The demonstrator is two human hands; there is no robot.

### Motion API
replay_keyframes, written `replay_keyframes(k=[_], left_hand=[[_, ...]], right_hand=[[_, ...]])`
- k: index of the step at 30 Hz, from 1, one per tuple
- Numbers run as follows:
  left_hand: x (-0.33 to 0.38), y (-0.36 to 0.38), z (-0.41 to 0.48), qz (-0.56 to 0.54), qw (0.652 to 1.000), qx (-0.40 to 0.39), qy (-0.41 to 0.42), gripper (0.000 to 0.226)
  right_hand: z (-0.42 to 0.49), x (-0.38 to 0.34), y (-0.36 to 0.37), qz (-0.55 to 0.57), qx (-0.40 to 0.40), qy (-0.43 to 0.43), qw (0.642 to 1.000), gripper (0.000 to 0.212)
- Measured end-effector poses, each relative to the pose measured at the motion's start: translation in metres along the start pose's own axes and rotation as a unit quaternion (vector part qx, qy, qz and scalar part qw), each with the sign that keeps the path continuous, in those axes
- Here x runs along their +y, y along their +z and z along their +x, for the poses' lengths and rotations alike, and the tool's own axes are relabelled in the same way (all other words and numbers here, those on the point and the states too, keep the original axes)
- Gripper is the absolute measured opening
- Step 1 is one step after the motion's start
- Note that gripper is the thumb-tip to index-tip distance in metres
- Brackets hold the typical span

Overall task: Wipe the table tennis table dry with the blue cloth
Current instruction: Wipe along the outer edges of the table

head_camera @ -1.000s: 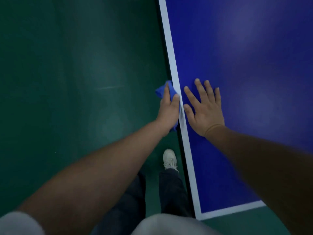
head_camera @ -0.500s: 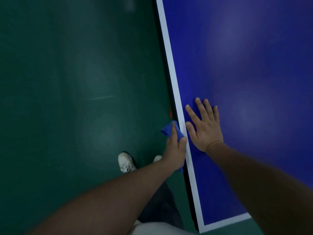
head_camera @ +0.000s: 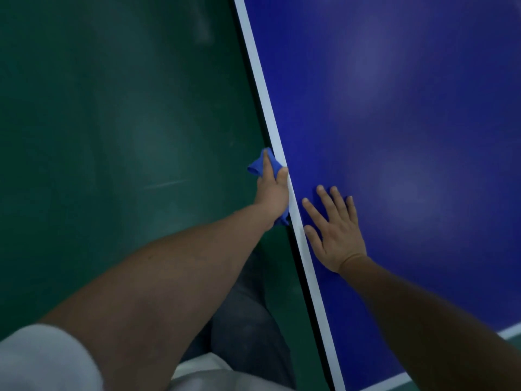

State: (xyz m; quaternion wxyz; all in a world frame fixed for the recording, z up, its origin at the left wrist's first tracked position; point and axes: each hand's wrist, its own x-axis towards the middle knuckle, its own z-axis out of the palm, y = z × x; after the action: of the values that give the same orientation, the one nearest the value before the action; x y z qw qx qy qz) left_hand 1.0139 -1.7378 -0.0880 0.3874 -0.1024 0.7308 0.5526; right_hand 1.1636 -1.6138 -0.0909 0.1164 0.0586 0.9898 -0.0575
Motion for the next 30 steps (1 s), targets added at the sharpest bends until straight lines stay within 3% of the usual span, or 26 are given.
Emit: replay_keyframes(k=[4, 12, 16, 21, 26, 30], left_hand=[[0.0, 0.008, -0.009, -0.021, 0.999, 0.024, 0.0, 0.06], [-0.027, 0.015, -0.041, 0.036, 0.998, -0.034, -0.05, 0.064], [0.006, 0.004, -0.011, 0.028, 0.999, -0.011, -0.036, 0.062], [0.068, -0.021, 0.064, 0.006, 0.999, 0.053, -0.002, 0.06], [0.145, -0.066, 0.15, 0.017, 0.998, 0.065, 0.004, 0.061], [0.159, -0.068, 0.162, 0.007, 0.997, 0.076, -0.005, 0.059]], right_hand=[[0.001, 0.002, -0.002, -0.003, -0.013, -0.003, 1.0, 0.057], [0.002, -0.001, -0.004, -0.012, -0.064, 0.006, 0.998, 0.056], [0.017, 0.003, -0.021, 0.055, -0.021, -0.012, 0.998, 0.05], [0.146, 0.018, -0.055, 0.1, 0.056, -0.05, 0.992, 0.048], [0.309, 0.007, -0.088, 0.037, -0.008, 0.013, 0.999, 0.058], [0.357, -0.001, -0.092, 0.008, -0.067, 0.031, 0.997, 0.057]])
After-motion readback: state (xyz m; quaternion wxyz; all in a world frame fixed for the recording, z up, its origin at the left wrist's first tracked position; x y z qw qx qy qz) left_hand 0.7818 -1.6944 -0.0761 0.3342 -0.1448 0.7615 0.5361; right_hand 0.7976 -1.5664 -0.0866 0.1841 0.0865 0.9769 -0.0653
